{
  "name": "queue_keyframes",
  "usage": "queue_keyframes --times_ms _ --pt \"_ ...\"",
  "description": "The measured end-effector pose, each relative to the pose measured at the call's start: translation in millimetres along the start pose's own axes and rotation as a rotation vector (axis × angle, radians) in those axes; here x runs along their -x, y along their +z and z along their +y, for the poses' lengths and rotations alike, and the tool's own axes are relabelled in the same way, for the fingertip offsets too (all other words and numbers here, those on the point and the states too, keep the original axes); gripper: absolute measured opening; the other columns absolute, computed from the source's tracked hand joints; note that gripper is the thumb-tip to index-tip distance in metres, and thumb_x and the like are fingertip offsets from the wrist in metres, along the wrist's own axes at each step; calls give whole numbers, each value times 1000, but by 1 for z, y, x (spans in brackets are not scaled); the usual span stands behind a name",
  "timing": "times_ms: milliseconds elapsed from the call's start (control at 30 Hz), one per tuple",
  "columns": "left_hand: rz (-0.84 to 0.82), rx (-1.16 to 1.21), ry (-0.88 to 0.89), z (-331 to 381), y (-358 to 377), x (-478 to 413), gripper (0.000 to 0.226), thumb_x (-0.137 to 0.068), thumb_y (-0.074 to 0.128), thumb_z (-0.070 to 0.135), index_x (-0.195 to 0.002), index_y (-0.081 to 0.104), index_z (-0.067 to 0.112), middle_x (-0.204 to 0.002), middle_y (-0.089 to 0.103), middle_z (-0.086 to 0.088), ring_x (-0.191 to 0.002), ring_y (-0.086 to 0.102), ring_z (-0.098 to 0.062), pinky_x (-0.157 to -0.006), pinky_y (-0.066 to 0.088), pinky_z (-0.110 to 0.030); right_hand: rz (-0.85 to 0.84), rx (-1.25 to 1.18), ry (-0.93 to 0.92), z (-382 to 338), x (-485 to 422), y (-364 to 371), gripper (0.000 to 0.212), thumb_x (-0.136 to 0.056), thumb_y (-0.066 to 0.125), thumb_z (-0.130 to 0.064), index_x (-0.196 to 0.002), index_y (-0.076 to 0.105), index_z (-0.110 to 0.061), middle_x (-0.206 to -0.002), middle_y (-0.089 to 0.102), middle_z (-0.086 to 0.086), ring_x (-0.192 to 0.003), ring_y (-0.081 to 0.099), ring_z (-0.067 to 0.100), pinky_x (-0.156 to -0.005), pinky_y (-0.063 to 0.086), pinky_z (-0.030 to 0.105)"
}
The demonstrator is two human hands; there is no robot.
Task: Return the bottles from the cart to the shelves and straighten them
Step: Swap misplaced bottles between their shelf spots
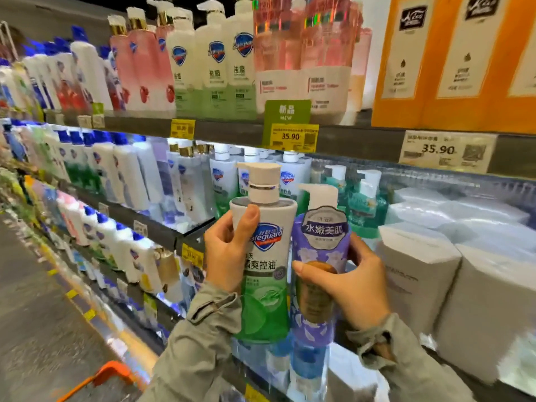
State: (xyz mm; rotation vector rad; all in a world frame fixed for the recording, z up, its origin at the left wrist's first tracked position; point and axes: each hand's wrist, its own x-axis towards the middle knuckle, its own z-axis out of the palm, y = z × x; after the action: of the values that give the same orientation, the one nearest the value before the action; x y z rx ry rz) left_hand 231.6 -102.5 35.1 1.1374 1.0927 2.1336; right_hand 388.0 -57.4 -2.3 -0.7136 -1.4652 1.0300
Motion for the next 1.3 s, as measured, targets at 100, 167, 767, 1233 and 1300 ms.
queue_keyframes --times_ms 100,167,767,1233,1300 --pt "-69 52 23 -7 0 -35 58 -42 77 73 -70 74 22 -72 74 -2 -64 69 -13 -55 54 -22 67 71 -20 2 -24 12 58 -41 95 -28 -91 68 -33 -88 72 -18 -82 68 7 -77 55 33" --pt "-88 84 21 -13 3 -57 57 -40 77 74 -68 75 25 -70 73 0 -62 68 -10 -54 53 -20 85 107 -30 6 -38 17 57 -44 95 -21 -93 67 -30 -87 71 -21 -80 67 3 -76 55 30" --pt "-223 155 96 -96 14 -107 49 -57 72 72 -83 74 31 -75 73 7 -68 67 -6 -58 53 -19 271 230 -76 54 -65 23 74 -39 90 -28 -107 60 -34 -89 69 -29 -83 63 -8 -65 48 6" --pt "-228 -65 64 -116 12 -107 73 -63 57 81 -108 50 24 -93 69 19 -82 65 1 -67 51 -16 314 150 -112 72 -59 27 67 -43 80 -45 -101 53 -63 -97 69 -21 -88 66 1 -71 50 9" --pt "-247 -138 72 -119 3 -96 71 -64 63 75 -114 42 30 -105 65 17 -91 65 -1 -72 52 -16 307 147 -130 75 -59 27 66 -43 79 -45 -102 53 -62 -98 68 -20 -89 66 2 -72 50 9"
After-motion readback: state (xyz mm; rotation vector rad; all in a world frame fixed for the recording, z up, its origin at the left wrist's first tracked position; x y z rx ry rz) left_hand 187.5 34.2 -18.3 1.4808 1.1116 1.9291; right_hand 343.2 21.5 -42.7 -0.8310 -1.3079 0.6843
